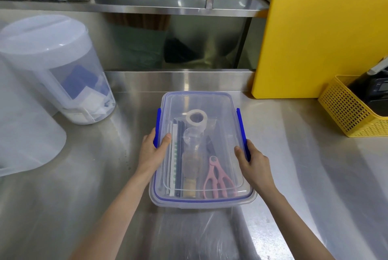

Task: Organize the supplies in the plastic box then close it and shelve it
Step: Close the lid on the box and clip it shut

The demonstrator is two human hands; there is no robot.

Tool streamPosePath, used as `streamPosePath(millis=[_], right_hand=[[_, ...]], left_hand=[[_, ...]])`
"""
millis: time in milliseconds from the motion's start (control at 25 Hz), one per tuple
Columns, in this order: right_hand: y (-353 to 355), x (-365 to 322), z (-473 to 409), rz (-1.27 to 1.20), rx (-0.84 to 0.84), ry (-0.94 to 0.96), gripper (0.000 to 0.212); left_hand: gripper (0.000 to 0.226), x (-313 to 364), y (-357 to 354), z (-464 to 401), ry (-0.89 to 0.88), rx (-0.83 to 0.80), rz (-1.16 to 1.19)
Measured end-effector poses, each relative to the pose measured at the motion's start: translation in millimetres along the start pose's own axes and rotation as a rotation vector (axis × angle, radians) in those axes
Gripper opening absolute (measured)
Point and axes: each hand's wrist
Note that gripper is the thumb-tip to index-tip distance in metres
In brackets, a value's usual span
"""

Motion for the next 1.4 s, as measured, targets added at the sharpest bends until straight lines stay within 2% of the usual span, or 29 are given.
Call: streamPosePath(millis=[240,440,960,1240,1400], right_hand=[[-1.4,0.6,-0.9,-0.005,-0.007,-0.011,0.037],[0.3,-0.1,-0.9,-0.006,-0.006,0.000,0.036],[-0.2,-2.4,0.2,-0.019,-0.009,-0.022,0.033],[6.8,-6.9,4.5,-0.110,-0.050,-0.126,0.030],[7.2,-7.4,3.9,-0.089,-0.063,-0.141,0.033]], left_hand=[[0.037,1.4,-1.5,-1.9,-0.122,0.032,-0.200],[0.034,-0.7,2.0,-6.2,-0.161,0.004,-0.265],[0.039,2.5,1.4,-1.0,-0.089,0.011,-0.181],[0.049,9.2,7.4,2.0,-0.043,-0.080,-0.116],[0.038,7.7,11.5,8.9,-0.085,-0.092,-0.091]])
Point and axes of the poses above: each hand's wrist, its own z-axis away from the middle knuckle, its own y-axis out of the back of the hand, x = y × z, and after that the axes turned 4 degrees about -y, right-handed
